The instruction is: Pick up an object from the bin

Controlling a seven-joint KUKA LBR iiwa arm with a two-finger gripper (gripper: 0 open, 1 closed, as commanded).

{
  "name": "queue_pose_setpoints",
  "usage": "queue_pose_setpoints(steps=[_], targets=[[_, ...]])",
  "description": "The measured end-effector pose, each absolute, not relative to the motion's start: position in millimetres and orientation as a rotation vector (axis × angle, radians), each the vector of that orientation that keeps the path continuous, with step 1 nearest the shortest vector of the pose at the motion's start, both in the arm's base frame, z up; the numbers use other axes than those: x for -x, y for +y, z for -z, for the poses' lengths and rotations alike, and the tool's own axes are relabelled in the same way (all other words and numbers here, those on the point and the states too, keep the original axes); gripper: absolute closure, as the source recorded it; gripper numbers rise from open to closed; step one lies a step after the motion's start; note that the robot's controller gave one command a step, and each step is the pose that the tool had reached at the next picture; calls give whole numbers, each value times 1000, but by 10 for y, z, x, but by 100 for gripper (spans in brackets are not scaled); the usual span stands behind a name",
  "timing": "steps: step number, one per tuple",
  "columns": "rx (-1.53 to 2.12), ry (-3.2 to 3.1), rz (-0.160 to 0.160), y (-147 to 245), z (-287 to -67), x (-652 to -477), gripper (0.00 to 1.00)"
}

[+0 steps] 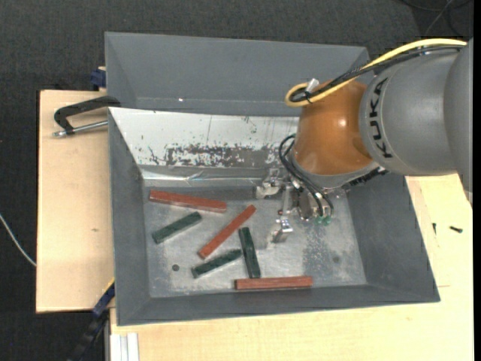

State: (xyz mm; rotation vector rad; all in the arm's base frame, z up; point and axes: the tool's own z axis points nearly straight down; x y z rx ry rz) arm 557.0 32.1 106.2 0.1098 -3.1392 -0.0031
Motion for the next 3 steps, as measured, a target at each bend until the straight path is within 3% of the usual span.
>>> queue_pose_setpoints(steps=[1, 2, 3], targets=[[-289, -3130, 3, 240, -1007, -5455, 0], [-298, -3123, 0, 897, -779, -5826, 100], [-299, -3124, 0, 897, -780, -5828, 100]])
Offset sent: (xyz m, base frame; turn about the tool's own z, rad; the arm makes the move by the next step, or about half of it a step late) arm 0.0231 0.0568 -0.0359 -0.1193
